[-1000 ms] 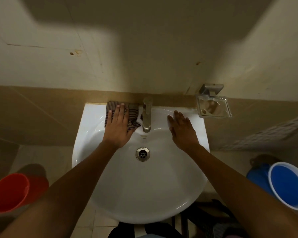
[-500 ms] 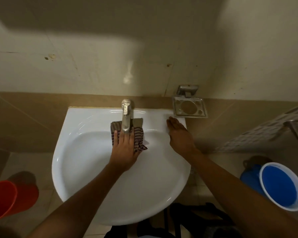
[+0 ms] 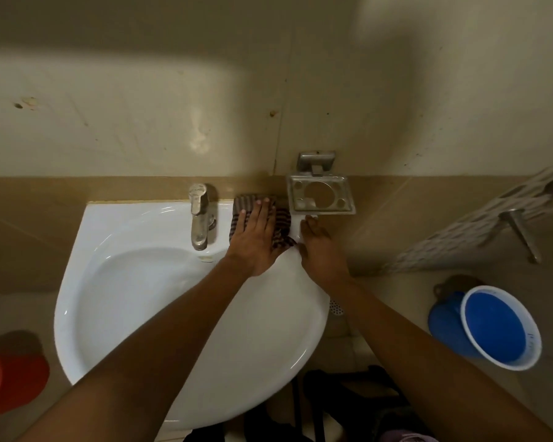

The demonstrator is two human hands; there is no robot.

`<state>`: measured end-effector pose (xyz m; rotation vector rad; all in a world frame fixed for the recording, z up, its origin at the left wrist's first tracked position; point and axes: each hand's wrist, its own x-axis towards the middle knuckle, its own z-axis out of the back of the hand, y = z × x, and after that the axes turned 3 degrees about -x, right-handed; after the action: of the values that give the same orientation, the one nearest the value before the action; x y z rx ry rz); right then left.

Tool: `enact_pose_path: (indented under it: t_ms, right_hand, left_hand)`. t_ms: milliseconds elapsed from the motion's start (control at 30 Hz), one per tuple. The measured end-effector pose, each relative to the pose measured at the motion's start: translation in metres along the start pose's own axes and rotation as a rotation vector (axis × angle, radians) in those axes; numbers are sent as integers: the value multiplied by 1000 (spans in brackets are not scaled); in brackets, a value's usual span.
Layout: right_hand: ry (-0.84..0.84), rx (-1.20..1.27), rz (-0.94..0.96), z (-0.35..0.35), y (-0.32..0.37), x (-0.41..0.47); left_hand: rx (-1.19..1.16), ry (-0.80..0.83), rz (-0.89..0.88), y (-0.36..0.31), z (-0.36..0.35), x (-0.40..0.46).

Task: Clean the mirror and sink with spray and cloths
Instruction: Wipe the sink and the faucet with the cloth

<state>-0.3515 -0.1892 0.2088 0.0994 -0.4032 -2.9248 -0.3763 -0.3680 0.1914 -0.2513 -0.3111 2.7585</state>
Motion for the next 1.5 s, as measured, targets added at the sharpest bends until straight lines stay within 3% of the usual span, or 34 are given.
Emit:
enact_pose_path:
  t_ms: [200, 600, 733, 933, 1100, 1267, 1500]
  right_hand:
    - [-38, 167, -111, 3, -7, -14]
    - [-104, 460, -297, 7, -18, -28]
    - [-73, 629, -415, 12, -26, -40]
    - [-50, 635, -553, 17, -21, -60]
    - [-60, 538, -488, 12, -1, -77]
    - [62, 257, -316, 3, 22, -119]
    - [48, 85, -147, -15, 57, -180]
  left_hand:
    - [72, 7, -172, -22, -22, -13]
    - [50, 34, -91, -47, -9, 25]
    - [-112, 12, -133, -64, -31, -8]
    - [-545, 65, -118, -107, -71, -68]
    - [-648, 209, -70, -109, -69, -103]
    - [-559, 316, -103, -96, -58, -156]
    - [-294, 158, -169, -58, -39, -242]
